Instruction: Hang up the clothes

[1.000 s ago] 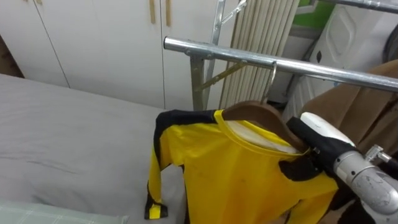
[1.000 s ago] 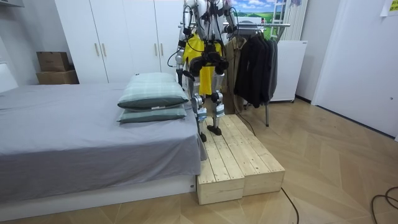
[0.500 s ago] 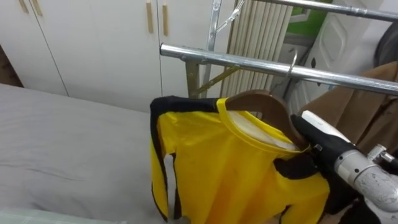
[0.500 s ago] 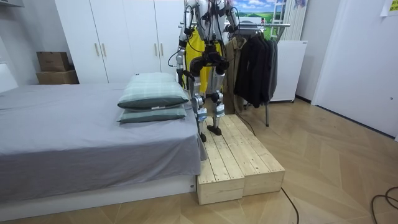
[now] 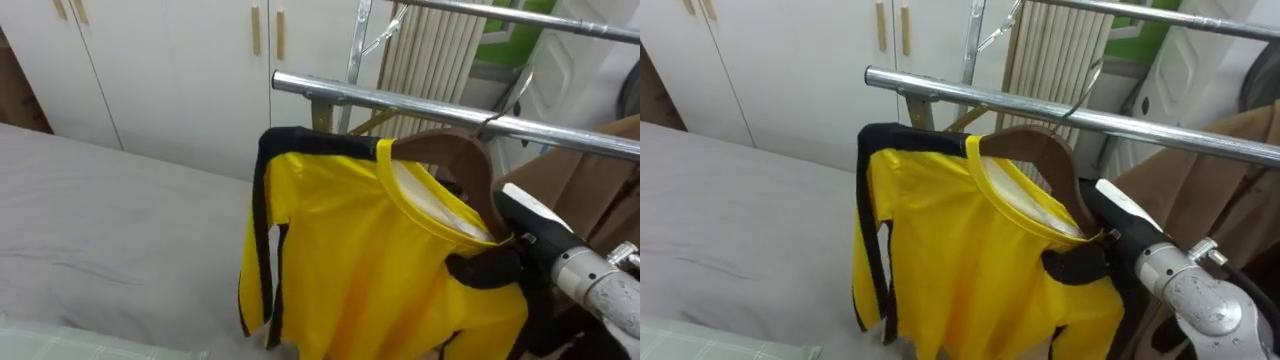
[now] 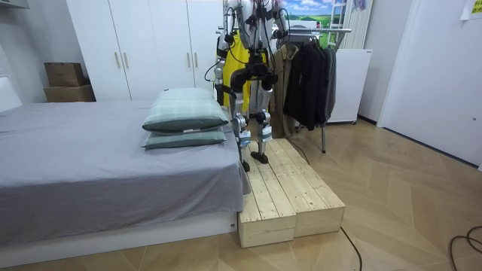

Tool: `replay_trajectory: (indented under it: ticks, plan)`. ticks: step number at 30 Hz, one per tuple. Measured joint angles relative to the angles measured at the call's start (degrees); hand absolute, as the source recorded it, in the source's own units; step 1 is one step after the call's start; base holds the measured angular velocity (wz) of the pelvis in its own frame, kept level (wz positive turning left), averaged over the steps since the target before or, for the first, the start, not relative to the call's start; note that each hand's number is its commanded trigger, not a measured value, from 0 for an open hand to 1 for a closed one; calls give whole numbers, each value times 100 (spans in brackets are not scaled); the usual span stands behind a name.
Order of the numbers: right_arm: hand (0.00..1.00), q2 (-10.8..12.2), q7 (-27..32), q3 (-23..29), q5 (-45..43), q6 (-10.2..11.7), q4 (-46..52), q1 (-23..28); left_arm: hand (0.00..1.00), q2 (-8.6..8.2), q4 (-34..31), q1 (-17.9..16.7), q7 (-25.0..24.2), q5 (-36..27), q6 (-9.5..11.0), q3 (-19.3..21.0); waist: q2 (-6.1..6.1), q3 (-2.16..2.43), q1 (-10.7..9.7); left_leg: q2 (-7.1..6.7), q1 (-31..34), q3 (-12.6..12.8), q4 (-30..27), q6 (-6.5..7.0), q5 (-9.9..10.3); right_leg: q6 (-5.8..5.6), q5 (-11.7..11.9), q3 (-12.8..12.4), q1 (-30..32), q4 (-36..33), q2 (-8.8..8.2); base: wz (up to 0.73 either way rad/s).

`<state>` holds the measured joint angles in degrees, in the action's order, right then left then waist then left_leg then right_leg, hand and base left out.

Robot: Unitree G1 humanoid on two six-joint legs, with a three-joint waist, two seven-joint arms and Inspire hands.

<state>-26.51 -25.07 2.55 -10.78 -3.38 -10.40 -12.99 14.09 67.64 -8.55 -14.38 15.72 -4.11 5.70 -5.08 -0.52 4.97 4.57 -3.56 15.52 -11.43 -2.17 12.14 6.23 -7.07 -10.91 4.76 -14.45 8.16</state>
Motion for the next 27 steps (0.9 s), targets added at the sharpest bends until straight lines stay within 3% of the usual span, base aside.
replay_trajectory:
  ticks: [6,14,24,27]
  plan:
    - [100,-118,-2,-3,51,-26,-392,-277,0,8,-6,-4,2,-26,4,29,-9,6,15,-4,22,-91,1,0,0,5,3,17,0,35,5,0]
    - [100,-342,-20,-5,393,-6,-757,-278,0,12,-47,-36,2,-32,28,87,-63,7,18,-12,-5,-192,11,0,0,11,2,13,-34,47,8,1]
    - [100,-363,-209,-4,430,-17,-1209,-278,0,51,-184,-101,-1,-30,32,88,-142,14,-8,-20,-23,-228,-3,0,0,12,1,36,-48,10,-1,0]
    - [100,-364,-318,-2,457,-17,-1328,-293,0,52,-186,-99,-1,14,32,90,-142,15,-14,-33,-23,-370,-9,0,0,13,1,46,-56,13,-1,0]
